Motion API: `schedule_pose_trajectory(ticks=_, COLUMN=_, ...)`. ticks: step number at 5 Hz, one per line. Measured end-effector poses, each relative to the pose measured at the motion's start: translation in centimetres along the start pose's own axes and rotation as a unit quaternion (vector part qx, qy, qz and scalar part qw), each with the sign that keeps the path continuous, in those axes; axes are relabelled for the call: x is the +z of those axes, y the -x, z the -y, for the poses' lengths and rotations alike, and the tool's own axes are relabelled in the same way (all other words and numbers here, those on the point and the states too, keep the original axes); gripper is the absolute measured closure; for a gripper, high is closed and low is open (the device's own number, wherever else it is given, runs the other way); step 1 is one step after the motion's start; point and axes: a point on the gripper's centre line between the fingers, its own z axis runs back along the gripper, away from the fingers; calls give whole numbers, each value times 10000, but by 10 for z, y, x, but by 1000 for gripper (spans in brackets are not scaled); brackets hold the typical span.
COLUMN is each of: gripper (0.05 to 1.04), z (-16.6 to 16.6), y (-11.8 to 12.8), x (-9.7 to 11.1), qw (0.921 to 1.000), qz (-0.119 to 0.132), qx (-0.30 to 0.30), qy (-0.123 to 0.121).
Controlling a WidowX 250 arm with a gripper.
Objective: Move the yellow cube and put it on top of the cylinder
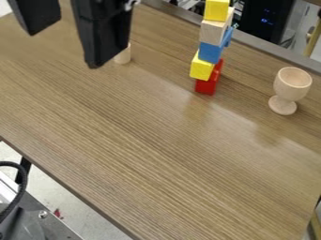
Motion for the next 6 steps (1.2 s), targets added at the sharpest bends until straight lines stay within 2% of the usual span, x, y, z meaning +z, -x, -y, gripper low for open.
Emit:
schedule_pose_trajectory(ticks=1, gripper=83, z=0, y=1, x=-2, qw=10000, qz=-23, qx=-7, qy=-3)
schedule_pose_trajectory(ticks=2, gripper=83, z=-3, y=-27, x=-3, qw=9995, qz=12, qx=-285, qy=-94)
schedule_pose_trajectory(ticks=3, gripper=83, z=2, y=-58, x=-8, qw=9989, qz=89, qx=-469, qy=5)
schedule_pose_trajectory(ticks=4, gripper=83, z=5, y=-101, x=-3, qw=9982, qz=317, qx=-495, qy=-72)
schedule_pose_trajectory(ticks=5, gripper=83, z=3, y=-131, x=-7, qw=9992, qz=295, qx=-217, qy=-145)
schedule_pose_trajectory(ticks=6, gripper=83, z=-3, y=-149, x=-12, qw=9983, qz=399, qx=354, qy=-225)
